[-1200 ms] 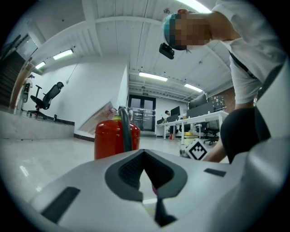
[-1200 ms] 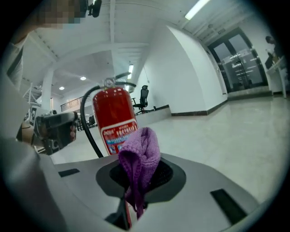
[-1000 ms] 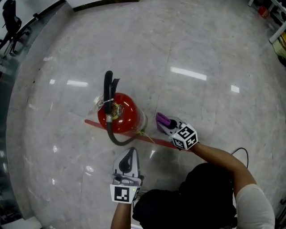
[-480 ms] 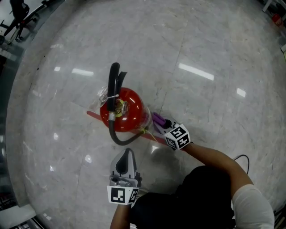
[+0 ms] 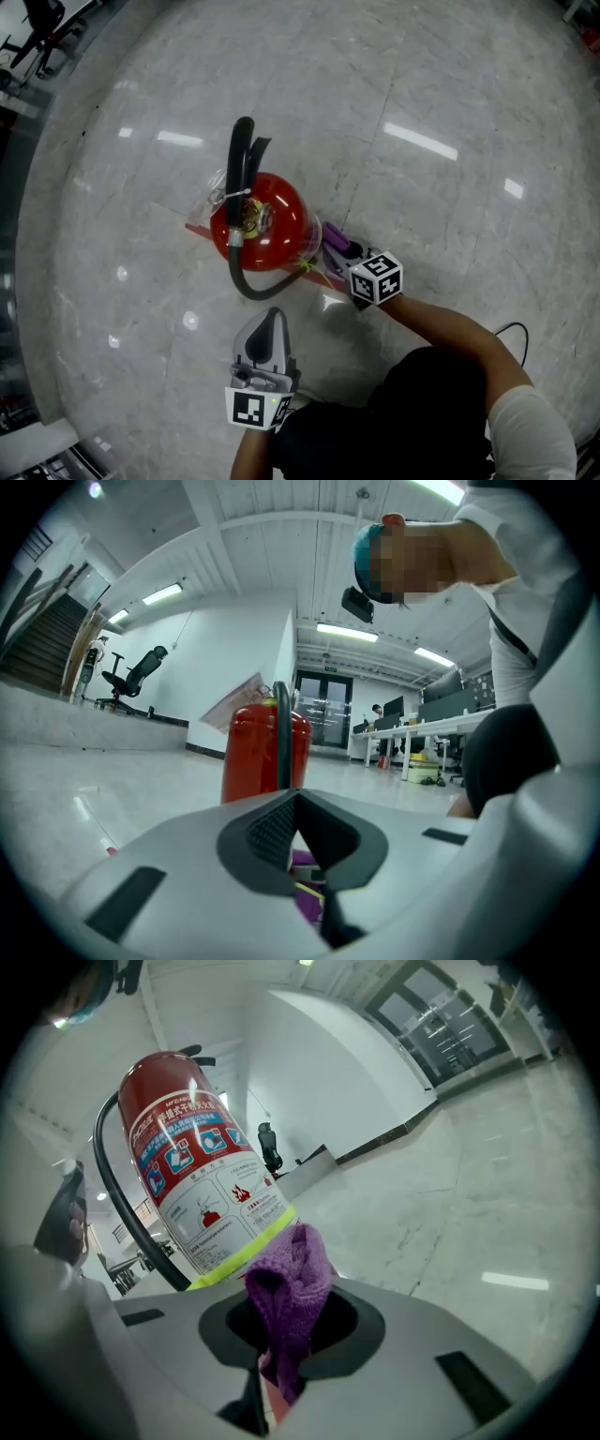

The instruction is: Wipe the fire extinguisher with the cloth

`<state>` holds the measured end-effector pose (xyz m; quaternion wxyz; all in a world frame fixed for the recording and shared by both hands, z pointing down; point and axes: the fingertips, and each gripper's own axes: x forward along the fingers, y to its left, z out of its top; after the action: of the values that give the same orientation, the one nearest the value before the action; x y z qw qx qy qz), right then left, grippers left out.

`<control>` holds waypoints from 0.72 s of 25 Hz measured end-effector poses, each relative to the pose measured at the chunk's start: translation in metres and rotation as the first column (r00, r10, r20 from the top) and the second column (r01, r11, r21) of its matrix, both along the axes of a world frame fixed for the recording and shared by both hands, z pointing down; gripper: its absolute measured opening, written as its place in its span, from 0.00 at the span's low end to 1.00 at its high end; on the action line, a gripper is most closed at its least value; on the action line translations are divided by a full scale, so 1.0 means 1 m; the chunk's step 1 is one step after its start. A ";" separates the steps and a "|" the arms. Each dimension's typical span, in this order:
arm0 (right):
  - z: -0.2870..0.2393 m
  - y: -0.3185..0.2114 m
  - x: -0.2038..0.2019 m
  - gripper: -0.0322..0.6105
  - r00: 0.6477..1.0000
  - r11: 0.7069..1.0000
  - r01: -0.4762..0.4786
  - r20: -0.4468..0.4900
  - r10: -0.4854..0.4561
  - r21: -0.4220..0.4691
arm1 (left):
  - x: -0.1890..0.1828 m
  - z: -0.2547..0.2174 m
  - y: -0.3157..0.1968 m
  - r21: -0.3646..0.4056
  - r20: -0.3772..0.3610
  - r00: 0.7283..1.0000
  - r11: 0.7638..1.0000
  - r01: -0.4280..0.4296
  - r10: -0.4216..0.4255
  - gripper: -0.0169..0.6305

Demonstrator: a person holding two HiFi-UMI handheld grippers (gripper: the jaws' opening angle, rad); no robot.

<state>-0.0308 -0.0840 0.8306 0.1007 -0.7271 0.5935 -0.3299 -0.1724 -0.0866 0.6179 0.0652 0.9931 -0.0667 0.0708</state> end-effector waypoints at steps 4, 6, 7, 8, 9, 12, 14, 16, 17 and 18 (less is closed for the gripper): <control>-0.022 0.002 -0.003 0.14 1.000 0.998 0.005 0.000 -0.005 0.058 | 0.001 0.000 0.003 0.016 0.001 1.000 1.000 -0.017 0.017 0.03; -0.036 0.003 -0.006 0.14 1.000 0.996 0.005 0.008 -0.006 0.086 | -0.001 -0.001 0.000 0.019 0.008 1.000 1.000 -0.006 0.005 0.03; -0.043 0.003 -0.008 0.14 1.000 0.995 0.005 0.014 -0.007 0.098 | -0.003 -0.001 -0.001 0.021 0.011 1.000 1.000 0.001 -0.001 0.03; -0.051 0.004 -0.009 0.14 1.000 0.994 0.008 0.018 -0.010 0.112 | -0.004 -0.001 -0.002 0.021 0.016 1.000 1.000 0.007 -0.007 0.03; -0.060 0.004 -0.010 0.14 1.000 0.992 0.010 0.020 -0.013 0.127 | -0.006 0.000 -0.003 0.022 0.022 1.000 1.000 0.012 -0.013 0.03; -0.086 0.005 -0.012 0.14 0.999 0.986 0.005 0.044 -0.013 0.166 | -0.009 0.001 -0.005 0.021 0.023 1.000 1.000 0.019 -0.020 0.03; -0.101 0.005 -0.013 0.14 0.998 0.983 0.002 0.062 -0.014 0.184 | -0.011 0.002 -0.005 0.014 0.019 1.000 1.000 0.019 -0.019 0.03; -0.114 0.005 -0.014 0.14 0.997 0.979 0.001 0.075 -0.017 0.203 | -0.011 0.003 -0.003 0.010 0.019 1.000 1.000 0.013 -0.013 0.03; -0.121 0.005 -0.014 0.14 0.997 0.977 -0.001 0.079 -0.017 0.213 | -0.011 0.003 -0.002 0.009 0.015 1.000 1.000 0.009 -0.009 0.03; -0.128 0.005 -0.015 0.14 0.996 0.975 -0.003 0.083 -0.016 0.223 | -0.011 0.001 -0.002 0.009 0.006 1.000 1.000 0.005 -0.005 0.03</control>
<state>-0.0455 -0.0787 0.7024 0.2056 -0.6948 0.6243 -0.2919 -0.1838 -0.0884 0.6192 0.0605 0.9930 -0.0698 0.0732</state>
